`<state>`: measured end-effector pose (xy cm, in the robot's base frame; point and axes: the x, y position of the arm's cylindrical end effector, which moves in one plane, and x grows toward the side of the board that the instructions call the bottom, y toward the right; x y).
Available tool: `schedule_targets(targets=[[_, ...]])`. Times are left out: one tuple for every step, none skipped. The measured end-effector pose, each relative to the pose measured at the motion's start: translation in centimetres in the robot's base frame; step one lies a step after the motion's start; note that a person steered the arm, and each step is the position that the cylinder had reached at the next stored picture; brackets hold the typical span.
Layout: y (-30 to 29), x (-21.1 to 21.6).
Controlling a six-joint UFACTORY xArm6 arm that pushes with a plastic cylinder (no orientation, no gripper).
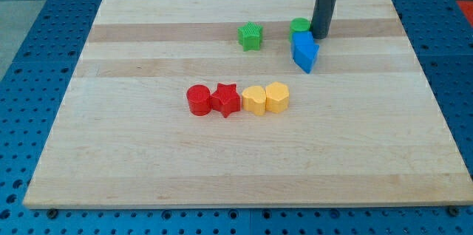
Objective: Push the green star above the green circle
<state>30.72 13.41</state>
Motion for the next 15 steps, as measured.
schedule_targets(targets=[[0.0, -3.3], [-2.6, -4.9], [-7.0, -5.0], [-11.2, -5.0], [-14.0, -4.2], [-16.6, -3.0], [-18.7, -1.0], [-19.6, 2.5], [-19.3, 5.8], [-17.3, 6.0], [-15.4, 4.5], [-15.1, 2.4], [-14.7, 0.5], [-13.9, -1.3], [-13.1, -2.3]])
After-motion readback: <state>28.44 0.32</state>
